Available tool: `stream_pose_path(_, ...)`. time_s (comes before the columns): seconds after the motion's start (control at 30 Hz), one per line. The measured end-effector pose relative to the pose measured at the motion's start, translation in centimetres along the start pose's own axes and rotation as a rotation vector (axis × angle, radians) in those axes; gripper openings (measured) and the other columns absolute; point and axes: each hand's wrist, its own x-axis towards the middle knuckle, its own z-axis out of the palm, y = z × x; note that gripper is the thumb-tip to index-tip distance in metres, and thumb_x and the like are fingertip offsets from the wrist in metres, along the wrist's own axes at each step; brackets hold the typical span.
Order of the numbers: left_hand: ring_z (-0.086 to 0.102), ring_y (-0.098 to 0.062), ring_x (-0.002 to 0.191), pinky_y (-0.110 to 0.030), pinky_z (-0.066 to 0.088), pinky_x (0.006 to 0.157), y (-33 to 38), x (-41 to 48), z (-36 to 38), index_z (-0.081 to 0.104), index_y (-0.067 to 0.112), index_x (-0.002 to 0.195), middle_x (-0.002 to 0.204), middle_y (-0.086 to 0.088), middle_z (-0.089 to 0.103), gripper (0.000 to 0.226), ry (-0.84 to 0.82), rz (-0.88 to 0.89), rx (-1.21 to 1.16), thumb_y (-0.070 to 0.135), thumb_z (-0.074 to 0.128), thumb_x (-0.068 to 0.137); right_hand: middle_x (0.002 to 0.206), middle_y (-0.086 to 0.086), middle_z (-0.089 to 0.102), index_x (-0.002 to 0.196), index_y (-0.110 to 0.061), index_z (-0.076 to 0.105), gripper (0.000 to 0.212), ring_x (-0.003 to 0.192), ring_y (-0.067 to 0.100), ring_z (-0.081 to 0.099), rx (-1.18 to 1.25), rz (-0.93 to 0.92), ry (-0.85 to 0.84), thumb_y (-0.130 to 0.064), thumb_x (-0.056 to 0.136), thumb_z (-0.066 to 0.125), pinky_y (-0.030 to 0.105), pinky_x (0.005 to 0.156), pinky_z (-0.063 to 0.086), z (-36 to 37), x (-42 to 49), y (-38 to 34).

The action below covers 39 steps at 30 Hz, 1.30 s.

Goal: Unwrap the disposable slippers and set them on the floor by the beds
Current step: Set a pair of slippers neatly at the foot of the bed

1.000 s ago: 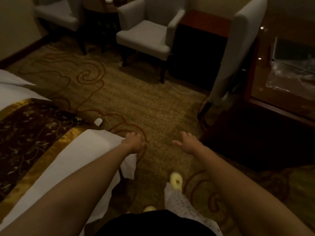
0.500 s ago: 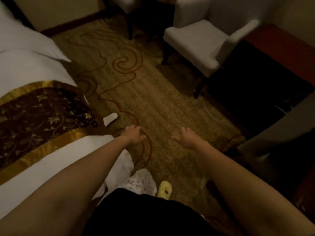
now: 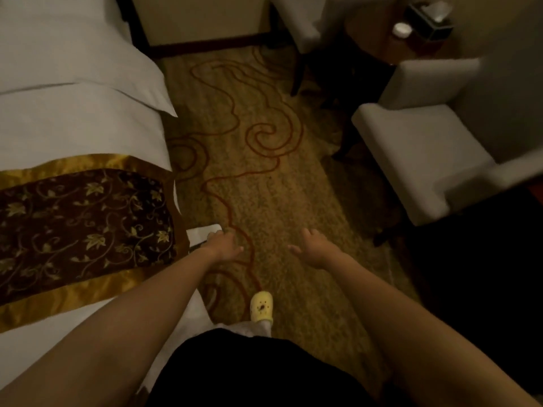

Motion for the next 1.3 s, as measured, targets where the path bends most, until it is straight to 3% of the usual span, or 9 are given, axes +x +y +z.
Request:
stream_pose_path(0.23,0.018,-0.037,0.141,-0.044,0.022,0.115,1.4,6.6,-8.3,0.021,0.014,0.148,0.153,-0.017,0.023,0.064,0.038,-0.083,-0.127,0.046,0.038,0.095,0.147,0.020,0.030,0.144,-0.007,0.023,0.069,0.133,0.036,0.035,-0.082,-0.146,-0.024,-0.052,0.093,0.038,0.045,0.108,0.034,-10.3,9.1,-2.1)
stream_pose_path(0.4,0.022,-0.035,0.140,-0.042,0.020,0.116,0.9,10.9,-13.0,0.027,0.010,0.145,0.152,-0.017,0.027,0.059,0.065,-0.159,-0.212,0.043,0.034,0.097,0.150,0.020,0.026,0.144,-0.008,0.023,0.069,0.137,0.037,0.030,-0.139,-0.251,-0.017,-0.051,0.093,0.040,0.046,0.110,0.030,-17.4,17.5,-4.1)
stream_pose_path(0.57,0.021,-0.036,0.140,-0.044,0.021,0.116,-0.4,15.4,-17.3,0.024,0.011,0.146,0.152,-0.018,0.026,0.061,0.113,-0.324,-0.407,0.045,0.035,0.096,0.151,0.021,0.026,0.145,-0.008,0.021,0.073,0.138,0.037,0.027,-0.328,-0.408,-0.047,-0.053,0.092,0.041,0.046,0.112,0.029,-23.8,26.3,-7.5)
stream_pose_path(0.73,0.017,-0.035,0.142,-0.051,0.024,0.115,-0.3,17.4,-20.1,0.021,0.018,0.147,0.153,-0.014,0.022,0.065,0.147,-0.524,-0.614,0.051,0.037,0.093,0.144,0.023,0.035,0.139,-0.004,0.031,0.068,0.133,0.038,0.034,-0.516,-0.628,-0.121,-0.050,0.092,0.043,0.043,0.108,0.031,-28.6,32.9,-11.5)
stream_pose_path(0.97,0.020,-0.036,0.141,-0.043,0.024,0.116,-0.8,17.8,-20.6,0.023,0.015,0.148,0.154,-0.017,0.021,0.062,0.198,-0.745,-0.855,0.045,0.038,0.095,0.147,0.023,0.032,0.144,-0.008,0.024,0.071,0.134,0.036,0.034,-0.709,-0.808,-0.247,-0.053,0.092,0.041,0.043,0.109,0.030,-30.4,38.8,-19.2)
stream_pose_path(1.3,0.026,-0.035,0.138,-0.046,0.028,0.114,-4.9,19.7,-17.5,0.023,0.018,0.148,0.150,-0.015,0.030,0.065,0.179,-0.999,-1.129,0.049,0.039,0.093,0.146,0.017,0.033,0.144,-0.013,0.026,0.066,0.132,0.035,0.036,-0.842,-0.994,-0.407,-0.052,0.092,0.040,0.047,0.108,0.036,-27.8,43.2,-27.9)
